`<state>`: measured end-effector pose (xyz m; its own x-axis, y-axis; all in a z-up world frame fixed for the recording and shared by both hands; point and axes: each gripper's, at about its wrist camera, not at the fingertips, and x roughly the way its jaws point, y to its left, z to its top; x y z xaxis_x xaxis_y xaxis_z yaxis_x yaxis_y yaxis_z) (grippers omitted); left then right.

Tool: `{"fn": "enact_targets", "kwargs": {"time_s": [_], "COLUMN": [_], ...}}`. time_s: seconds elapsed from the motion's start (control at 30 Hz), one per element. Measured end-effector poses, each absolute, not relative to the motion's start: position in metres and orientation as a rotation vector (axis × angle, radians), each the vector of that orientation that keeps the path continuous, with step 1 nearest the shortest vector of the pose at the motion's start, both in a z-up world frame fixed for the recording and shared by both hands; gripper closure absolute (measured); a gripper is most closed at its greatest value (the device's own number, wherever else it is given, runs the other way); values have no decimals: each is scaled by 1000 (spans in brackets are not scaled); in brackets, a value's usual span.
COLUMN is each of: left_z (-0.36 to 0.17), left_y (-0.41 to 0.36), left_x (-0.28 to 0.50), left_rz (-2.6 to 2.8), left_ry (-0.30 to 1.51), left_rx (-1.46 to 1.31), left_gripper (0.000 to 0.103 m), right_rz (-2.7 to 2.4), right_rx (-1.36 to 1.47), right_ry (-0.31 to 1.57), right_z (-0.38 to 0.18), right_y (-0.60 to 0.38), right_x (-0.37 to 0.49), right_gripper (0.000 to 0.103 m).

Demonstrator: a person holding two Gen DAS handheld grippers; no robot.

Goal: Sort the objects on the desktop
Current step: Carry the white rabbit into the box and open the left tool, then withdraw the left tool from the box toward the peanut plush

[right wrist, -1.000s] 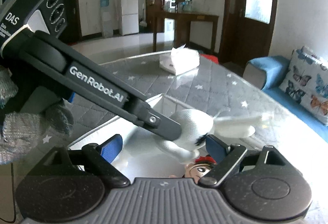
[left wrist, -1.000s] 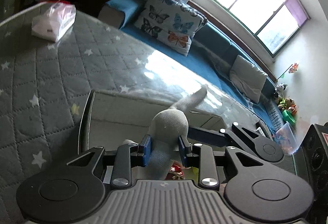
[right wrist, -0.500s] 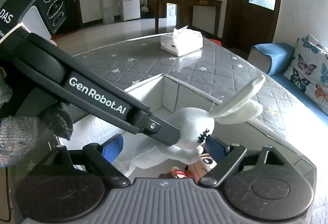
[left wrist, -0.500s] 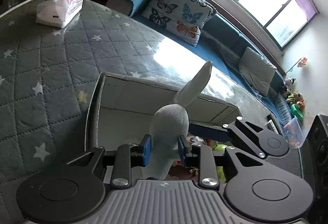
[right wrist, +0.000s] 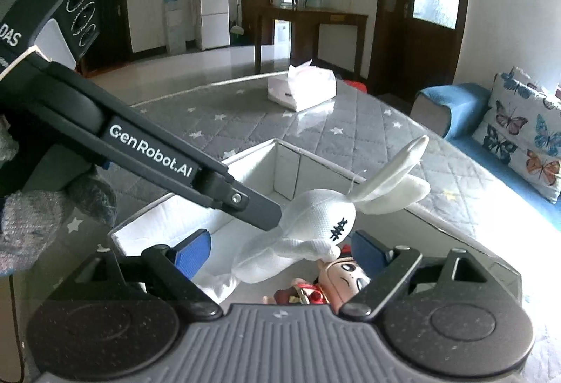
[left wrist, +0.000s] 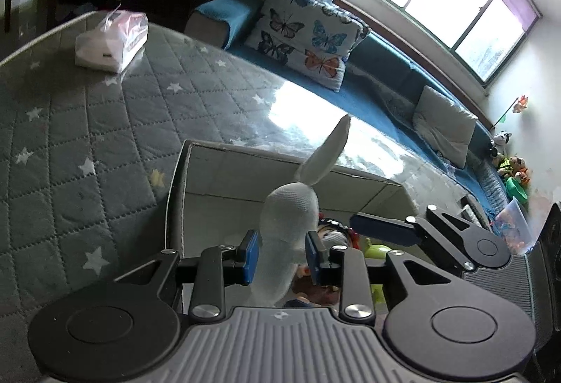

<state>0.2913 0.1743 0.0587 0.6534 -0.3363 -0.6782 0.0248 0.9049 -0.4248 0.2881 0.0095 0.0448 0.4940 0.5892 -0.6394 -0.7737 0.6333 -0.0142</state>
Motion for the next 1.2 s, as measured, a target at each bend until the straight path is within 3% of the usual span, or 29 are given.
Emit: {"fn": "enact_targets", "kwargs": {"time_s": [0.27,0.63,1.2], "left_z": [75,82,31], "left_y": [159,121,80], "left_x": [259,211,203], "left_rz": [-258,-351,-377], "left_ry": [785,758,895], "left_rx": [-374,-339,-365], "left_gripper": [71,71,71], "right_rz": [807,712,694], "right_rx": [-274,-215,-170], "right_ry": [575,525,614], "right_z": [59,67,25], "right_y": [-26,-83,-114], "right_x": [249,187,146], "right_gripper": [5,5,12]}}
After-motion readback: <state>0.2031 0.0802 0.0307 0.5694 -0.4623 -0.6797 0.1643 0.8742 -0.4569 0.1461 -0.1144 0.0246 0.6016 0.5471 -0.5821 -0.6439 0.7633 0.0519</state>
